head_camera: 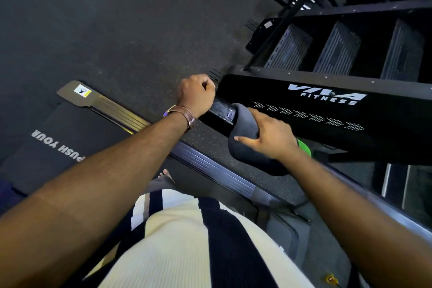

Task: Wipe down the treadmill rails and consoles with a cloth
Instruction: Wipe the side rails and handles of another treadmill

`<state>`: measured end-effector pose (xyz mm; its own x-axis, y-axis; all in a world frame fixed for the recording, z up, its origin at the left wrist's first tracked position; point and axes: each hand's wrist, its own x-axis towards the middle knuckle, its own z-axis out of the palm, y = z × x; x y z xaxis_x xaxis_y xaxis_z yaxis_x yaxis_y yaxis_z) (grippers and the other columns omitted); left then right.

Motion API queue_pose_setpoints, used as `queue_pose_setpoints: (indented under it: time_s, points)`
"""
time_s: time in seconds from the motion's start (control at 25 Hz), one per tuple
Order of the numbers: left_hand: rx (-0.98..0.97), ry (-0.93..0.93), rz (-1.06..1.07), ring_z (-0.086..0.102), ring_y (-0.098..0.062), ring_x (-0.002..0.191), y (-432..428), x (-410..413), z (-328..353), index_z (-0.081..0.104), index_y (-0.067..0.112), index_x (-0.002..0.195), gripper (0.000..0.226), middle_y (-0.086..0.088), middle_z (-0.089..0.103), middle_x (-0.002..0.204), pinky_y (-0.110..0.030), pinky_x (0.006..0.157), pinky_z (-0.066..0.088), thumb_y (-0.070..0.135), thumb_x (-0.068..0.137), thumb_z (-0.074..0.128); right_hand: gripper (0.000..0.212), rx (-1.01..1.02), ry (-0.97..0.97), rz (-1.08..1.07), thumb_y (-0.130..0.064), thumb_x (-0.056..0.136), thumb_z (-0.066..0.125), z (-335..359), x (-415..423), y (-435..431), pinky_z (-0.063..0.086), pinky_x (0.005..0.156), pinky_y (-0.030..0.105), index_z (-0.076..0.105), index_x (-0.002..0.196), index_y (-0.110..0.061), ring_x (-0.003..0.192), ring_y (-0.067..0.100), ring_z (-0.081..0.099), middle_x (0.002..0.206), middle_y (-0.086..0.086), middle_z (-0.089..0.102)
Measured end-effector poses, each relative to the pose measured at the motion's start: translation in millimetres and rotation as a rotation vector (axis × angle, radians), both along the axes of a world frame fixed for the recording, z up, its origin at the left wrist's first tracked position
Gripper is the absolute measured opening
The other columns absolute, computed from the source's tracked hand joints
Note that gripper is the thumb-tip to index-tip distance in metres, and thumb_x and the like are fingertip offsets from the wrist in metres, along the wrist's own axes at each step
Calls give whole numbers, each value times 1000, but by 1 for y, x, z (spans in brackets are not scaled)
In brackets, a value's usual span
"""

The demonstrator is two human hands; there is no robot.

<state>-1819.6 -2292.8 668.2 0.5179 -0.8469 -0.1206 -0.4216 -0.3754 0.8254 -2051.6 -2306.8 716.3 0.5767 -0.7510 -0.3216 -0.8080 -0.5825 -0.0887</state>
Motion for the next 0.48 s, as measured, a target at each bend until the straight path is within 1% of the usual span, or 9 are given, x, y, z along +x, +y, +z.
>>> queue_pose_setpoints:
  time_s: [0.04,0.08,0.12,0.16,0.24,0.32,0.36,0.44,0.48]
  points:
    - [-2,1,7,64,-14,68,1,0,2,68,20,67,20,8,70,71,-32,64,54,22,74,50,81,-188,44,7,-70,79,57,-9,2,15,53,80,42,38,144,-25,104,30,61,123,3,62]
    - [-8,13,16,65,-14,68,1,-1,4,69,20,67,20,8,71,71,-31,64,54,22,75,50,80,-325,76,8,-62,82,59,-22,10,28,51,82,43,38,144,-16,104,33,60,124,9,60]
    - [-22,45,24,65,-14,69,1,0,4,69,20,67,19,8,71,71,-31,65,54,21,74,51,75,-436,77,22,-50,86,59,-35,22,41,48,87,47,37,145,-10,109,37,58,130,16,57]
    - [-30,93,36,66,-13,69,1,-1,2,69,20,66,19,9,71,70,-31,66,54,20,74,52,68,-527,54,69,-38,91,55,-48,31,52,44,95,52,34,147,-6,119,41,54,140,22,50]
    - [-37,218,69,67,-11,71,3,0,-1,70,21,64,18,10,71,69,-31,71,55,18,74,56,59,-682,43,276,-22,98,38,-71,24,66,28,111,59,26,153,-6,139,44,35,156,24,29]
    - [-61,404,99,70,-13,78,6,1,-5,71,23,62,18,7,73,72,-34,80,55,17,73,59,58,-760,211,526,-16,99,28,-76,-15,68,5,122,55,21,155,-7,148,38,16,163,17,13]
    - [-80,479,97,70,-14,81,8,1,-7,71,23,61,19,3,74,75,-35,83,55,15,74,59,60,-780,293,633,-15,97,30,-74,-37,68,-4,122,51,20,155,-5,151,34,9,164,14,8]
    - [-106,538,84,67,-12,81,12,0,-5,71,18,66,22,-4,74,80,-29,83,51,7,80,58,67,-785,334,726,-15,92,43,-67,-64,66,-11,122,48,20,154,0,152,29,4,164,14,6]
    - [-119,554,81,64,-9,77,14,0,-3,70,12,70,21,-5,73,81,-22,79,49,4,83,56,69,-789,339,754,-15,92,45,-67,-63,62,-11,122,48,20,154,1,152,27,6,164,14,7]
